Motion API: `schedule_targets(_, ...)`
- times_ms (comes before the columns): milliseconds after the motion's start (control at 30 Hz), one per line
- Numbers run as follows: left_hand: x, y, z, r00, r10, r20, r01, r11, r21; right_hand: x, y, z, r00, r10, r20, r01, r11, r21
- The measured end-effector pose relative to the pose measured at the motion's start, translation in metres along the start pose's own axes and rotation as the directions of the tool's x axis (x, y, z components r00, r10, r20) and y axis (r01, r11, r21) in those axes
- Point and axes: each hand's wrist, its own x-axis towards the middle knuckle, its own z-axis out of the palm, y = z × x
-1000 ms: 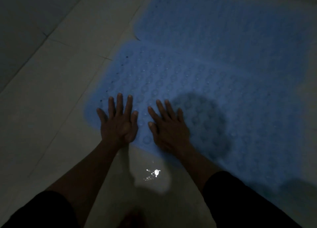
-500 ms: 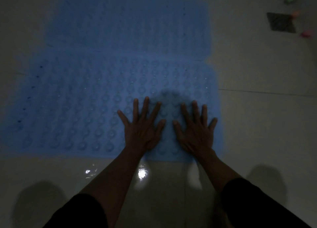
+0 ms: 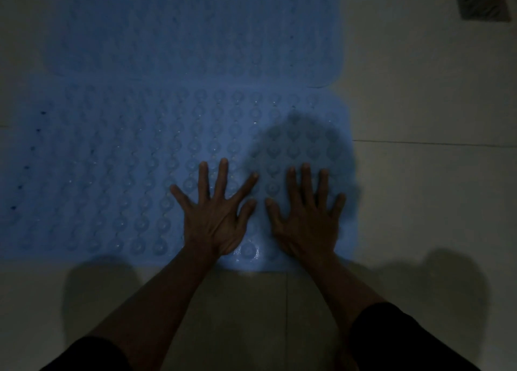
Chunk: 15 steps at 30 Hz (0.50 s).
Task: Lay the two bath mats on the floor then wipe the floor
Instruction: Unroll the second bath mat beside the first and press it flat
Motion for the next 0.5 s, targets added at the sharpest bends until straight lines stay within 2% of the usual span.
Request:
schedule_targets(233,0.000,0.003,-0.014,0.998,-0.008,0.059,0.010,1.000,-0.023,0.009,-0.002,-0.014,0.997,-0.032,0.071,0.029,0.999,0.039)
schedule_targets(333,0.004,0.003,-0.025,0.995,0.017,0.094,-0.016,1.000,-0.001,0.029,-0.008,-0.030,0.999,-0.029,-0.038,0.029,1.000,0.006)
schedule_targets(367,0.005,0.003,-0.029,0.996,0.035,0.083,-0.038,0.999,0.035,0.038,-0.010,-0.036,0.997,-0.024,-0.070,0.023,1.000,-0.016)
schedule_targets(433,0.011,0.003,-0.036,0.998,0.052,0.039,-0.055,0.995,0.080,0.057,-0.014,-0.045,0.999,-0.009,-0.042,0.009,1.000,-0.018)
schedule_targets(500,0.025,0.002,-0.040,0.999,0.029,-0.032,-0.028,0.998,0.053,0.075,-0.015,-0.048,0.999,-0.013,-0.035,0.013,1.000,-0.005)
